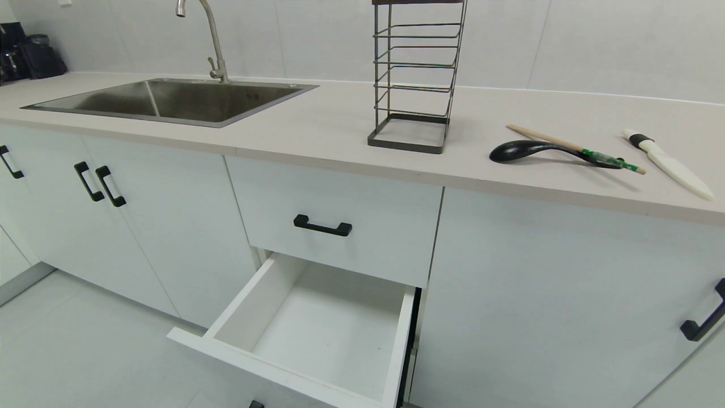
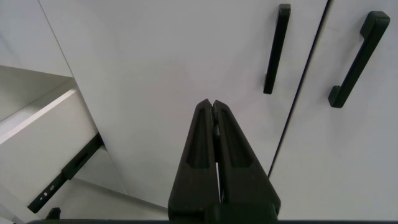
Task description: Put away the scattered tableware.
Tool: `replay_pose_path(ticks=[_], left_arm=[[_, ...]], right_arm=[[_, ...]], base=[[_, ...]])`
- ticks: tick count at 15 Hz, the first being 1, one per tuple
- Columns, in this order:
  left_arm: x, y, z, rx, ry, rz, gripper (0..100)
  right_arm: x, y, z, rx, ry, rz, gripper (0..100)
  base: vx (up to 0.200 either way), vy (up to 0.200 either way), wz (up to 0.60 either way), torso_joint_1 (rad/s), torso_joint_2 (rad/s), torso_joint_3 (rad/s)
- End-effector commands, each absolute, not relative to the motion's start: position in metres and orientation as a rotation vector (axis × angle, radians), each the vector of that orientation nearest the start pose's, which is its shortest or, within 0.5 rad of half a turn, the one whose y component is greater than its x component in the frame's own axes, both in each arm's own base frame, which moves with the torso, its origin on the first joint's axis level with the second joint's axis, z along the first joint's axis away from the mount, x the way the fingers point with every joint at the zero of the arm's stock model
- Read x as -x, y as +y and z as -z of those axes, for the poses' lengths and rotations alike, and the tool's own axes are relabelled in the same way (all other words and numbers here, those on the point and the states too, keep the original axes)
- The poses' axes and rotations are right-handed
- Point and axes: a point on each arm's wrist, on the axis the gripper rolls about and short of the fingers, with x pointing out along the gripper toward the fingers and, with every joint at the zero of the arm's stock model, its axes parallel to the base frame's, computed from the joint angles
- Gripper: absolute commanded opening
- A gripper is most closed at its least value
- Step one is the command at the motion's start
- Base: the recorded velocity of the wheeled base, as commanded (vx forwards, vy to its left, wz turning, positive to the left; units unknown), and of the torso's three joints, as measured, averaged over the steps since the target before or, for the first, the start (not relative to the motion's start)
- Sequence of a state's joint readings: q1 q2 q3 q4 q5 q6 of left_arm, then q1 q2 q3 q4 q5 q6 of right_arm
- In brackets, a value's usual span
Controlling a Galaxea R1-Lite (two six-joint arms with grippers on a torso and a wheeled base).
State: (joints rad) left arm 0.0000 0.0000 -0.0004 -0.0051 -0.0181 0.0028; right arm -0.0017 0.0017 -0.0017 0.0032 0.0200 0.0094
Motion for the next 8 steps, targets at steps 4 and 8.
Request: replay_pose_path(ticks=[4, 8], left_arm=[[0.0208, -0.0006, -0.0767, 0.005, 0.020, 0.006, 100], [0.0228, -0.0005, -0.0761, -0.002, -0.006, 0.023, 100]], right_arm=[[0.0228, 0.0005, -0.0756, -0.008, 0.003, -0.020, 0], [0.0228, 0.0005, -0.0756, -0.008, 0.003, -0.018, 0]], base=[[0.000, 0.000, 0.00, 0.000, 0.00, 0.000], [0.000, 0.000, 0.00, 0.000, 0.00, 0.000]])
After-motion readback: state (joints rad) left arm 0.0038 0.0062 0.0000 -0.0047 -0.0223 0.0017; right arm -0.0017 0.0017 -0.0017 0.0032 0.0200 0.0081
